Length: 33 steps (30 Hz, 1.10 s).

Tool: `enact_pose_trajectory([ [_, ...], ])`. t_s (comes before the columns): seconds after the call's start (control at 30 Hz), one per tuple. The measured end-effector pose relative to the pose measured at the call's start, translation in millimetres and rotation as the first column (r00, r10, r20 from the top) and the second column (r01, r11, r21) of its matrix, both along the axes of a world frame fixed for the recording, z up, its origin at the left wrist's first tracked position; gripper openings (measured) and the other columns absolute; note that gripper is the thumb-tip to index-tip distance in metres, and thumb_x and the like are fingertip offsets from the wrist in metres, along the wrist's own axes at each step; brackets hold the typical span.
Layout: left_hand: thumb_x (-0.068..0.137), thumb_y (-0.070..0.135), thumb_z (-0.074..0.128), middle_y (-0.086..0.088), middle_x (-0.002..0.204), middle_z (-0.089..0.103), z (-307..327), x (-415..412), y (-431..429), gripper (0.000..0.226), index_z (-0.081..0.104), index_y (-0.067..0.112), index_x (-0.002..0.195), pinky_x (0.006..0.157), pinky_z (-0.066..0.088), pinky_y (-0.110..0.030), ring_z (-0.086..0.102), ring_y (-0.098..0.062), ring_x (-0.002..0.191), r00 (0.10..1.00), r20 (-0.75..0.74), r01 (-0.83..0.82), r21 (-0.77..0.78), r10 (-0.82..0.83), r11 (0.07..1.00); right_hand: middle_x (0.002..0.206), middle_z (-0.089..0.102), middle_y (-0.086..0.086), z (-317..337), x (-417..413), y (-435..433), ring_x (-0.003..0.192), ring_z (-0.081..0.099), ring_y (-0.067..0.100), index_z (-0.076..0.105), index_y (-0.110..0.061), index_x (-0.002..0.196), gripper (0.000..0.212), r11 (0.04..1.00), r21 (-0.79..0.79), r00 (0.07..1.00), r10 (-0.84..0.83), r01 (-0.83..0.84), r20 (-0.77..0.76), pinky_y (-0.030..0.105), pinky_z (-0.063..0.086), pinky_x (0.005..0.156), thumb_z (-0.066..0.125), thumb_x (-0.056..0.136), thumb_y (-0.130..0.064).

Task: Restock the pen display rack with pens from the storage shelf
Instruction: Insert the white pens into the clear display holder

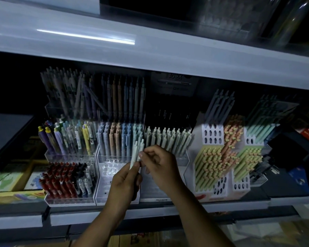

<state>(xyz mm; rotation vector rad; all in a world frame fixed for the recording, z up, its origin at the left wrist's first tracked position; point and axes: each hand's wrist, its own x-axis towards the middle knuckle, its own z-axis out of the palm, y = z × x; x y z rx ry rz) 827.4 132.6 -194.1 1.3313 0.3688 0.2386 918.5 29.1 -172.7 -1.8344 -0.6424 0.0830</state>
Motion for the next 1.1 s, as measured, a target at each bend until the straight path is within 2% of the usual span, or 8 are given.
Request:
enact_pose_trajectory([
  [0.1, 0.106, 0.036, 0.049, -0.004, 0.054, 0.038, -5, 2, 0, 0.042, 0.062, 0.017, 0.071, 0.052, 0.022, -0.034, 0.026, -0.013, 0.044, 1.000, 0.010, 0.007, 0.007, -0.007, 1.000, 0.064, 0.067, -0.005, -2, 3, -3, 0.055, 0.063, 0.007, 0.068, -0.010, 0.088, 0.011, 0.994, 0.048, 0.995, -0.092, 0.094, -0.046, 0.028, 0.050, 0.053, 0.063, 0.098, -0.011],
  [0.17, 0.101, 0.041, 0.051, -0.014, 0.063, 0.044, -6, 2, 2, 0.040, 0.065, 0.008, 0.083, 0.053, 0.024, -0.035, 0.030, -0.017, 0.047, 0.999, 0.036, 0.008, -0.005, -0.007, 1.000, 0.060, 0.066, 0.000, -1, 5, -8, 0.049, 0.061, 0.013, 0.067, -0.009, 0.090, 0.011, 0.975, 0.132, 0.980, -0.165, 0.179, -0.111, 0.034, 0.053, 0.049, 0.061, 0.099, -0.009],
  [0.27, 0.098, 0.040, 0.052, -0.011, 0.069, 0.053, -6, 2, 4, 0.031, 0.074, 0.018, 0.102, 0.053, 0.023, -0.032, 0.034, -0.016, 0.047, 0.997, 0.071, 0.000, -0.039, 0.003, 0.999, 0.070, 0.070, 0.010, 0, 15, -23, 0.054, 0.067, 0.027, 0.066, -0.010, 0.093, 0.010, 0.899, 0.282, 0.941, -0.300, 0.335, -0.160, 0.044, 0.060, 0.053, 0.059, 0.100, -0.007],
  [0.37, 0.102, 0.034, 0.051, -0.003, 0.059, 0.039, -11, 5, 8, 0.032, 0.072, 0.013, 0.114, 0.048, 0.021, -0.026, 0.022, -0.014, 0.046, 0.998, 0.065, 0.008, -0.042, -0.006, 0.999, 0.070, 0.069, 0.012, 0, 31, -47, 0.055, 0.068, 0.030, 0.066, -0.009, 0.094, 0.011, 0.844, 0.342, 0.910, -0.395, 0.413, -0.125, 0.045, 0.061, 0.056, 0.060, 0.099, -0.001],
  [0.47, 0.107, 0.029, 0.048, -0.001, 0.058, 0.026, -15, 6, 13, 0.028, 0.070, 0.013, 0.113, 0.046, 0.019, -0.026, 0.016, -0.015, 0.047, 1.000, 0.010, 0.005, -0.042, -0.005, 0.999, 0.073, 0.064, 0.017, -14, 50, -67, 0.060, 0.067, 0.029, 0.063, -0.006, 0.098, 0.003, 0.863, 0.248, 0.885, -0.463, 0.439, 0.043, 0.050, 0.060, 0.061, 0.061, 0.100, -0.007],
  [0.63, 0.108, 0.020, 0.046, -0.001, 0.061, 0.027, -13, 10, 15, 0.025, 0.044, 0.014, 0.084, 0.052, 0.014, -0.035, 0.016, -0.014, 0.046, 0.999, -0.013, 0.039, -0.148, -0.042, 0.988, 0.073, 0.058, 0.009, -28, 73, -78, 0.063, 0.061, 0.036, 0.054, -0.030, 0.094, 0.019, 0.873, 0.119, 0.837, -0.487, 0.473, 0.248, 0.055, 0.053, 0.060, 0.050, 0.098, -0.049],
  [0.87, 0.103, 0.032, 0.049, 0.002, 0.065, 0.032, -14, 9, 16, 0.026, 0.069, 0.021, 0.117, 0.059, 0.016, -0.038, 0.020, -0.013, 0.053, 0.996, 0.036, 0.083, -0.113, -0.080, 0.990, 0.068, 0.059, 0.007, -40, 91, -64, 0.060, 0.063, 0.026, 0.050, -0.019, 0.083, 0.022, 0.893, 0.013, 0.837, -0.427, 0.451, 0.343, 0.051, 0.056, 0.060, 0.049, 0.100, -0.033],
  [1.1, 0.109, 0.021, 0.042, -0.005, 0.066, 0.031, -18, 11, 15, 0.032, 0.071, 0.008, 0.116, 0.055, 0.018, -0.033, 0.021, -0.014, 0.052, 0.998, 0.010, 0.069, -0.197, -0.068, 0.978, 0.056, 0.042, 0.001, -52, 95, -50, 0.049, 0.049, 0.016, 0.040, -0.019, 0.074, 0.029, 0.883, -0.190, 0.862, -0.337, 0.429, 0.378, 0.040, 0.049, 0.050, 0.053, 0.100, -0.024],
])
